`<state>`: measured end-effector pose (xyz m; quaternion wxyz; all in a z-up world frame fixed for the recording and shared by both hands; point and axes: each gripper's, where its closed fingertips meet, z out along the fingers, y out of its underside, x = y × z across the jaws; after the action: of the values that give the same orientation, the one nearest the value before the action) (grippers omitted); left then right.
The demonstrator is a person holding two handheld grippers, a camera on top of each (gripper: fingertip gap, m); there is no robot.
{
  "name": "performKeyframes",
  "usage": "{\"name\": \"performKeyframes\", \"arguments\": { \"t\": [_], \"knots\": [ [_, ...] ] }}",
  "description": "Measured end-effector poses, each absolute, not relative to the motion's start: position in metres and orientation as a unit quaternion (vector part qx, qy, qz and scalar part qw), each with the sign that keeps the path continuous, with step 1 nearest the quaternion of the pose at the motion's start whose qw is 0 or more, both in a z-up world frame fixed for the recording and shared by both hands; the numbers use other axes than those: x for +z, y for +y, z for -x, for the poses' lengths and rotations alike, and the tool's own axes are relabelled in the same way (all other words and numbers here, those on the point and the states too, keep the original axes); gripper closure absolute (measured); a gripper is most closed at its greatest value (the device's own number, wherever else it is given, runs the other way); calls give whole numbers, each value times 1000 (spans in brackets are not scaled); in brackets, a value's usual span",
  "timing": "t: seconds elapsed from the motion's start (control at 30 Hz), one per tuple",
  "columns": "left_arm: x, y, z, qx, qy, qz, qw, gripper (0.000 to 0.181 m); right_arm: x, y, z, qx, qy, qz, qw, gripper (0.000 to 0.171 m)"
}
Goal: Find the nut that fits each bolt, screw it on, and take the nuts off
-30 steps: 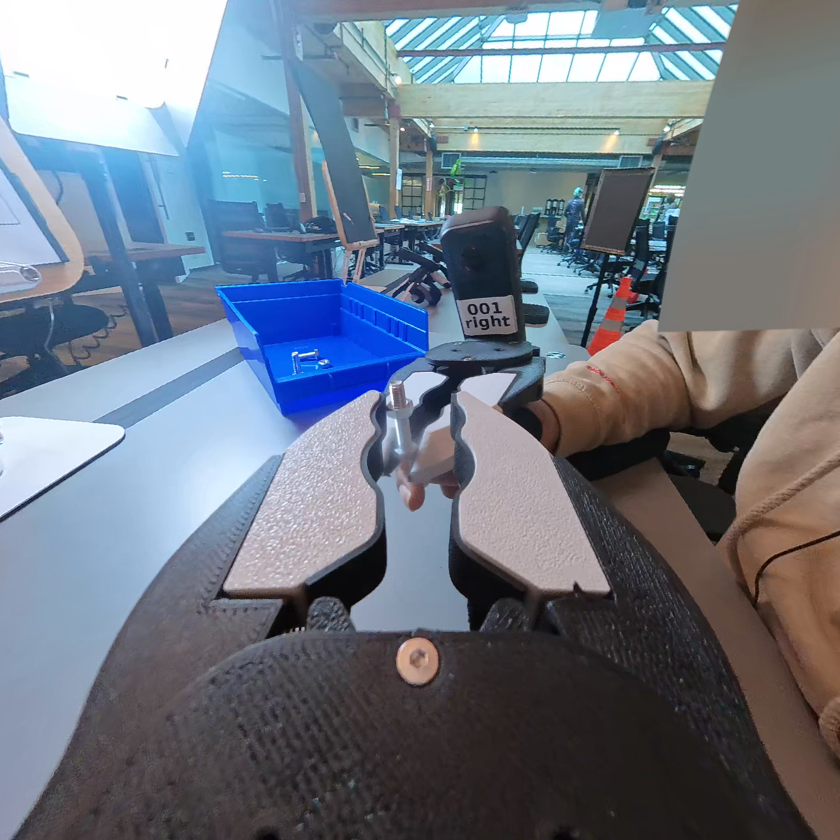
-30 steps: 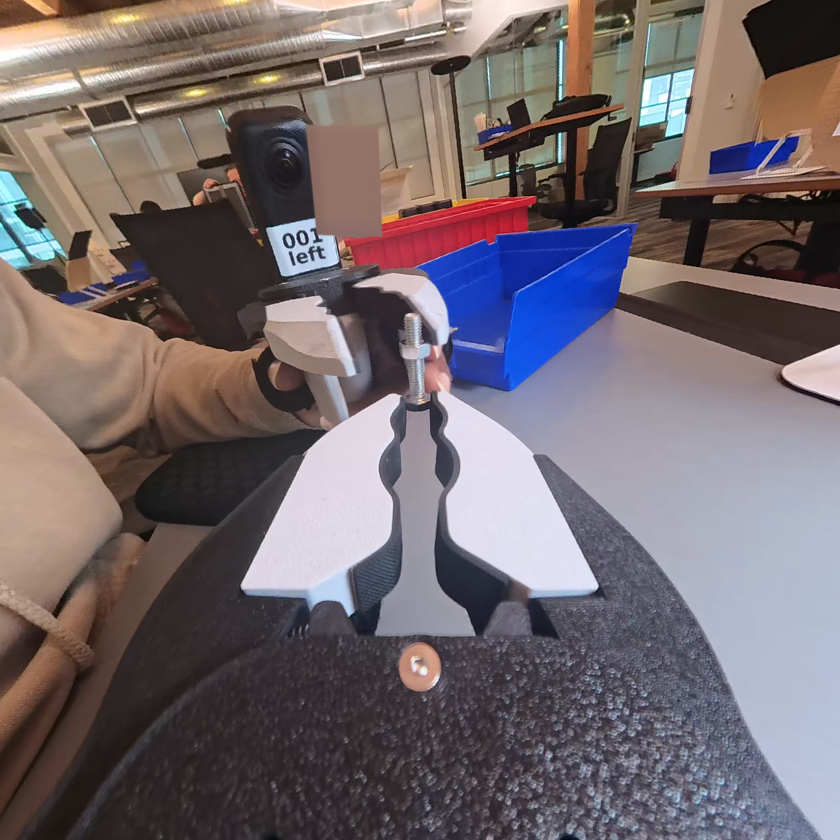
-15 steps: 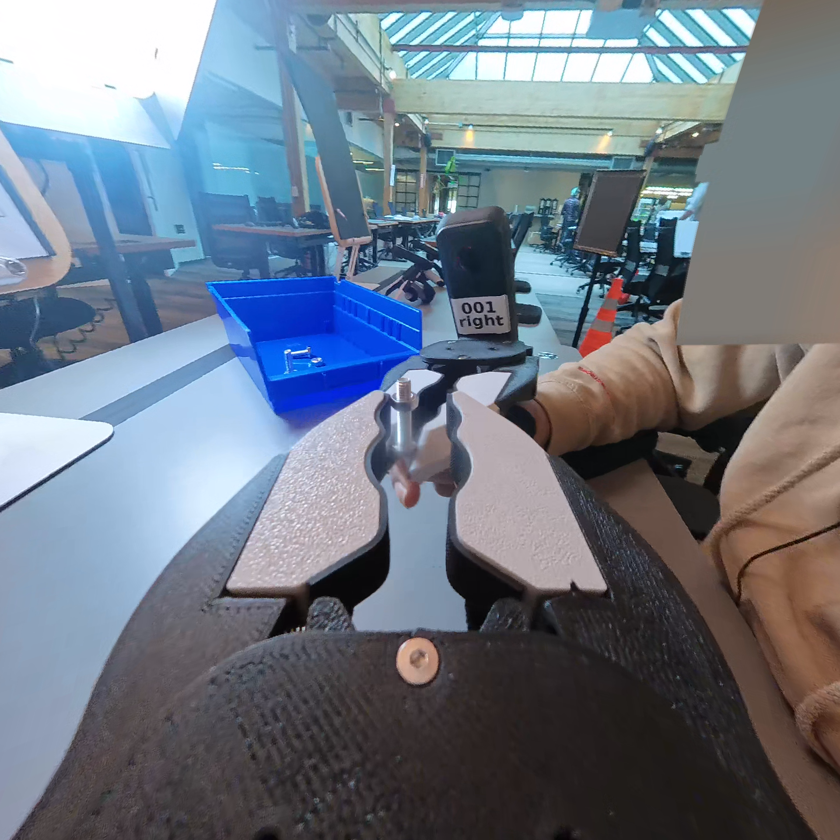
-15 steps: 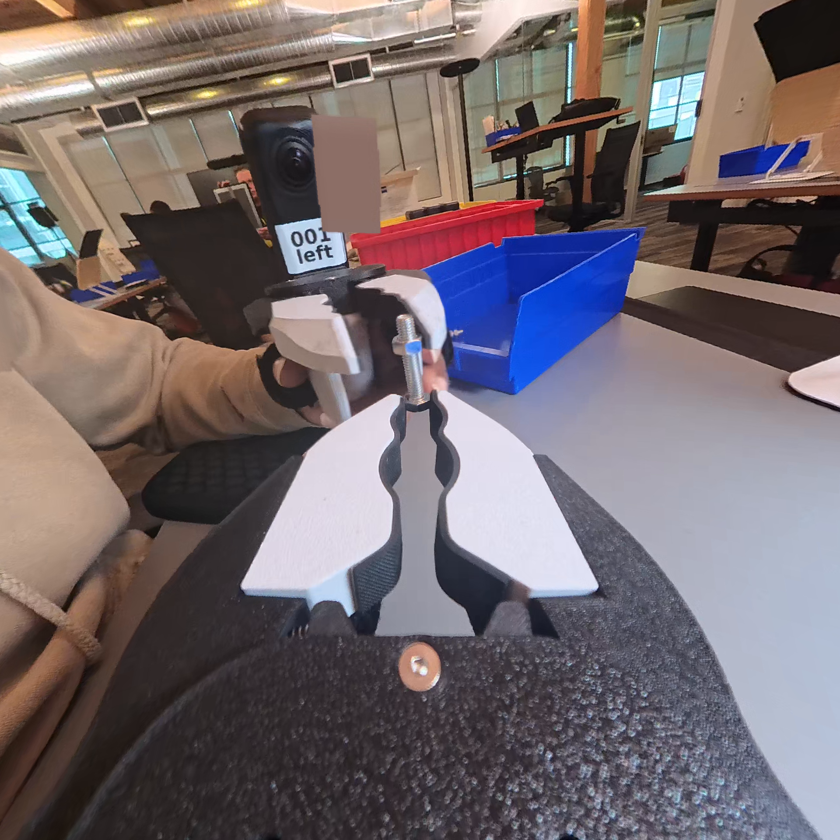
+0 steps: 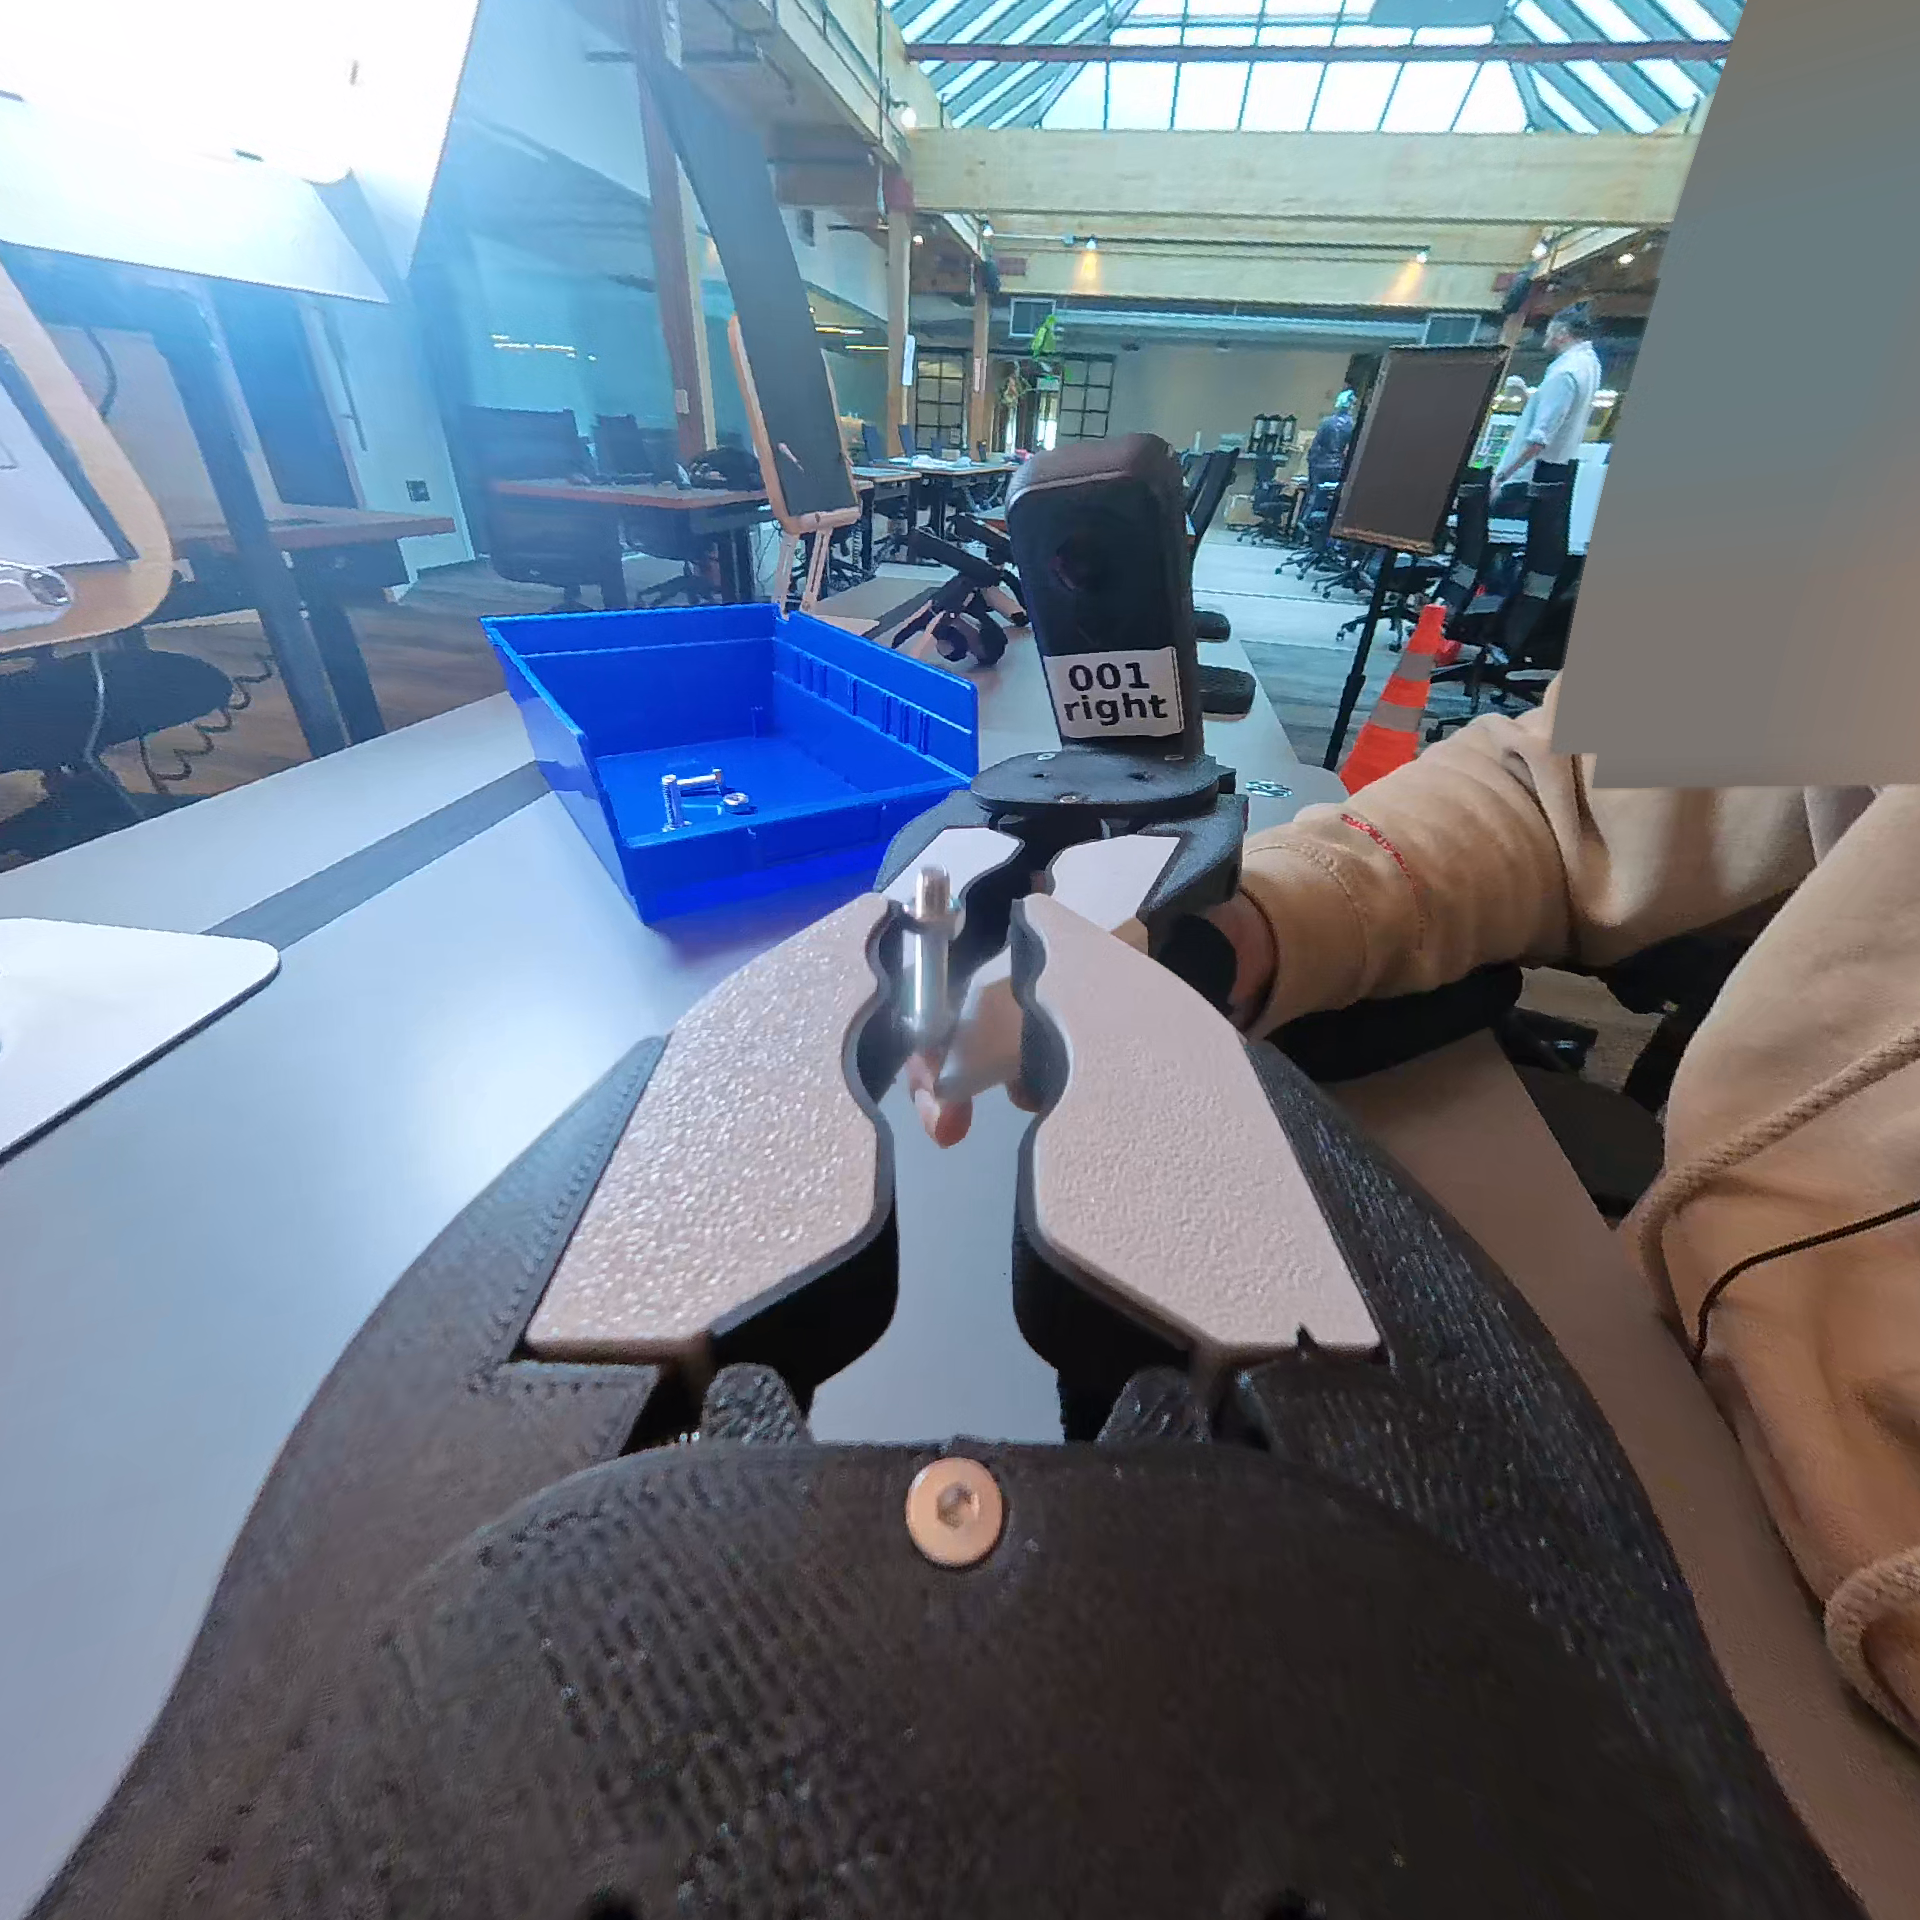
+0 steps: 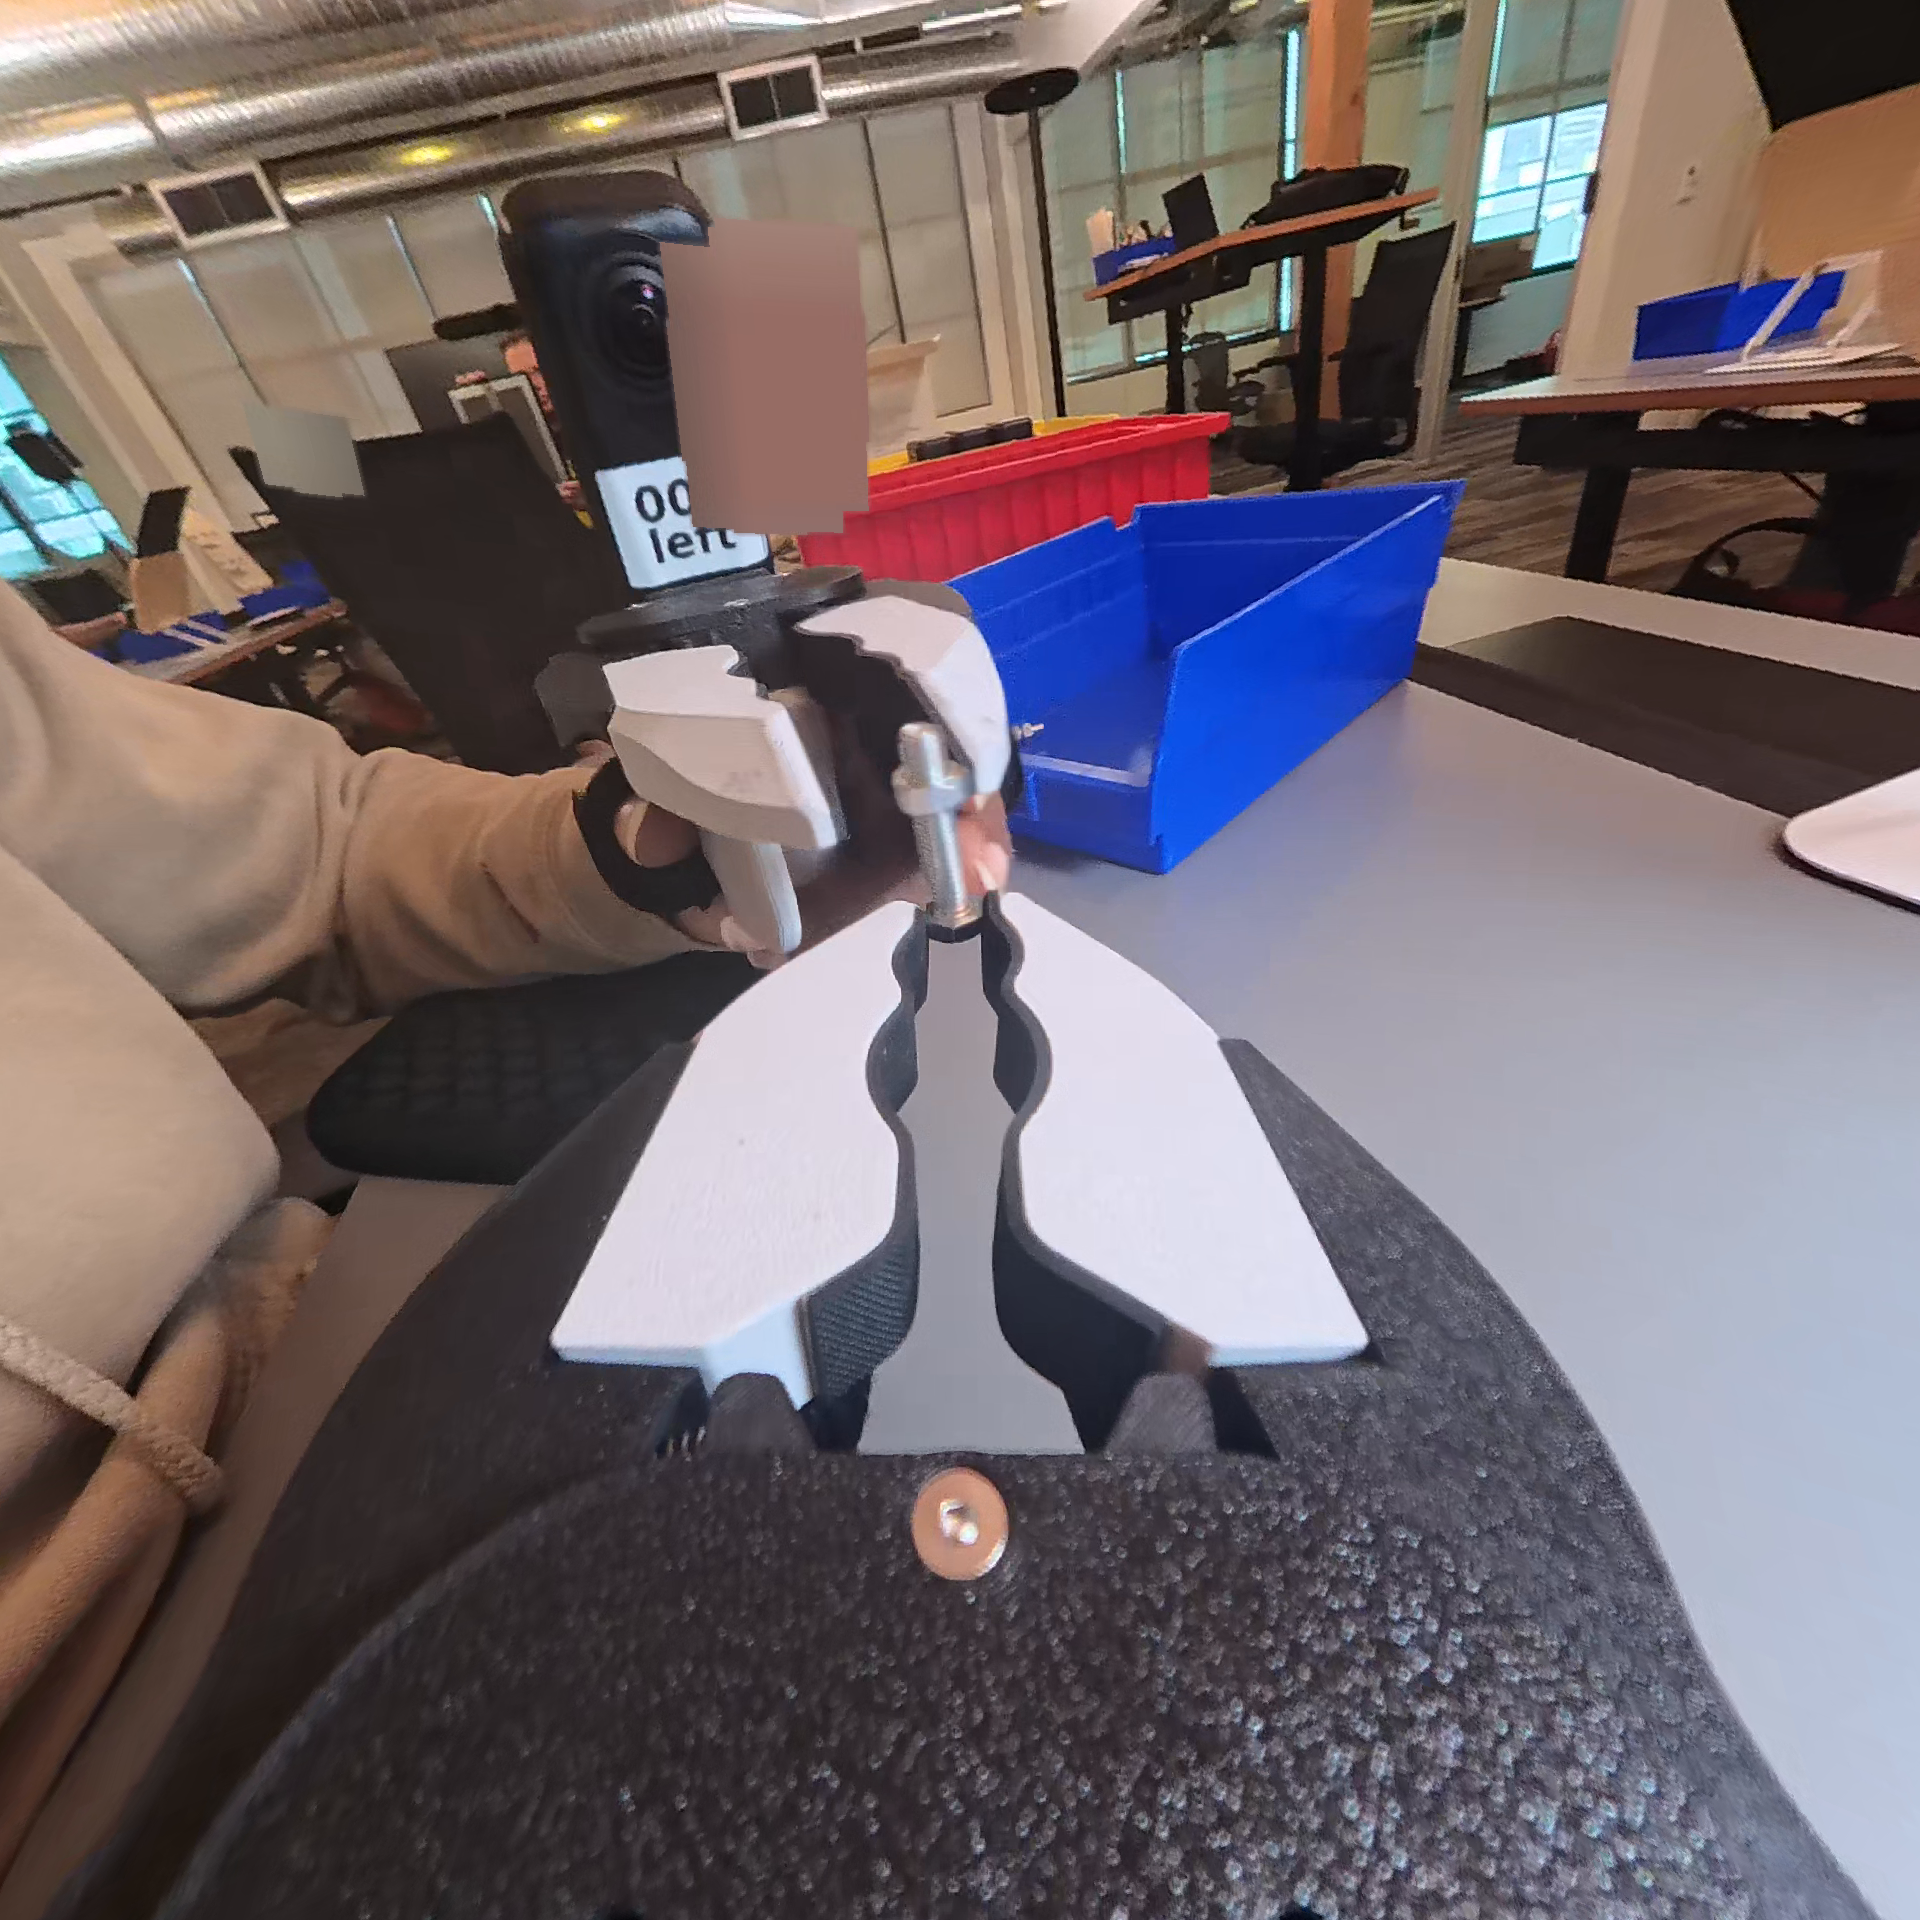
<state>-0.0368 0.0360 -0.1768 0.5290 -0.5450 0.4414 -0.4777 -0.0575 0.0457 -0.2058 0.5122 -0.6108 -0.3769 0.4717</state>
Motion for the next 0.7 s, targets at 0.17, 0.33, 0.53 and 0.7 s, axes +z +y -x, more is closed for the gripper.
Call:
{"name": "performKeyframes", "arguments": {
  "t": [0.17,0.33,0.53,0.7],
  "knots": [
    [-168,45,46,-488,415,540,546,170,-209,58,48,467,-350,637,504,161],
    [-184,47,38,-470,426,563,530,161,-215,42,62,473,-387,631,478,161],
    [-185,43,36,-476,433,567,515,171,-214,40,62,462,-398,624,488,161],
    [-181,44,36,-486,416,568,517,171,-209,40,61,454,-401,611,510,161]
  ]
}}
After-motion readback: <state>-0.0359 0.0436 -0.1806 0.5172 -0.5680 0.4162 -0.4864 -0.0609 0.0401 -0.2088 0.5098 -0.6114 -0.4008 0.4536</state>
